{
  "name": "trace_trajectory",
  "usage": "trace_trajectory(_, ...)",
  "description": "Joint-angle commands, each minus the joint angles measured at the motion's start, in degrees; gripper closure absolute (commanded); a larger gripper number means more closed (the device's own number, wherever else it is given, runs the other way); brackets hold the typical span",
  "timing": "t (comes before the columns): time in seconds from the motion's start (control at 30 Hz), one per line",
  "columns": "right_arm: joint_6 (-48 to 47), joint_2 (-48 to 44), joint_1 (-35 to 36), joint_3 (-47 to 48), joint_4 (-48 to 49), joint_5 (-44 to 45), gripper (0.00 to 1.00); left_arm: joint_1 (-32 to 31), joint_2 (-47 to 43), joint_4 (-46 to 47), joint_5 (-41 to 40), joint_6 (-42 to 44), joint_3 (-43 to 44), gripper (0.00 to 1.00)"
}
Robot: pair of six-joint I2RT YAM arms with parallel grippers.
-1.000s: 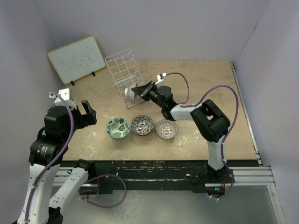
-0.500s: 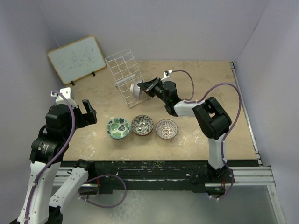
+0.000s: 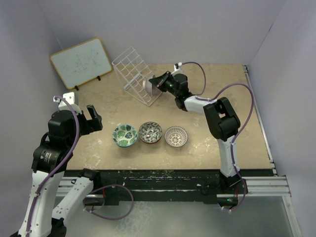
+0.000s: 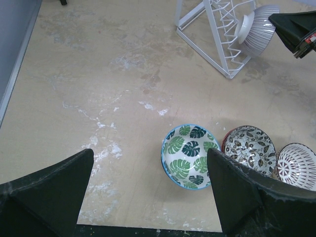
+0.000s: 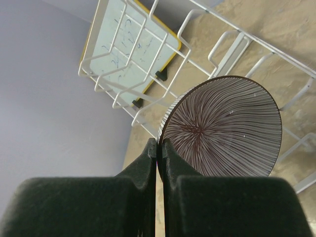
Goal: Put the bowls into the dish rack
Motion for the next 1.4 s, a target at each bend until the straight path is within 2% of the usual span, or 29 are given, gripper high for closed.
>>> trace_trajectory(0.0, -2.61, -0.46, -2.33, 2.47, 8.28, -5.89, 1.00, 0.17, 0.36, 3.20, -0.67, 1.44, 0.05, 0.01)
trace_trajectory(0.07, -1.22, -0.68, -2.56, 0.63, 13.65, -7.98, 1.00, 0.16, 0.53, 3.43, -0.52, 1.44, -0.12, 0.01)
trace_trajectory(0.2, 6.21, -1.59, -2.79, -6.63, 30.82, -9.22, 1.00, 0.19, 1.00, 3.70, -0.08, 1.55, -0.24, 0.01)
trace_trajectory(0.33, 12.70, -1.72, -2.70, -12.24, 42.59, -4.63, 1.00, 0.16, 1.41, 3.74, -0.14, 2.00, -0.33, 0.01)
trace_trajectory(0.53, 25.53, 4.40, -2.69, -12.56, 56.33, 0.75, 1.00, 0.16, 1.50, 3.88, 0.44, 2.00, -0.75, 0.01)
trace_trajectory(0.67, 27.45, 4.08, -2.08, -15.00, 56.97, 6.88, 1.00, 0.16, 1.58, 3.92, 0.65, 2.13, -0.60, 0.01)
trace_trajectory(0.83, 25.08, 0.43, -0.85, -19.71, 54.71, 12.81, 1.00, 0.18, 1.39, 3.86, 0.72, 2.33, -0.49, 0.01)
trace_trajectory(1.17, 28.03, 4.59, 0.81, -16.96, 61.03, 17.70, 1.00, 0.16, 1.75, 3.52, 1.28, 2.78, -0.14, 0.01)
trace_trajectory(1.37, 29.60, 7.71, 1.14, -14.74, 62.39, 17.73, 1.00, 0.16, 1.72, 2.86, 1.09, 3.21, 0.59, 0.01)
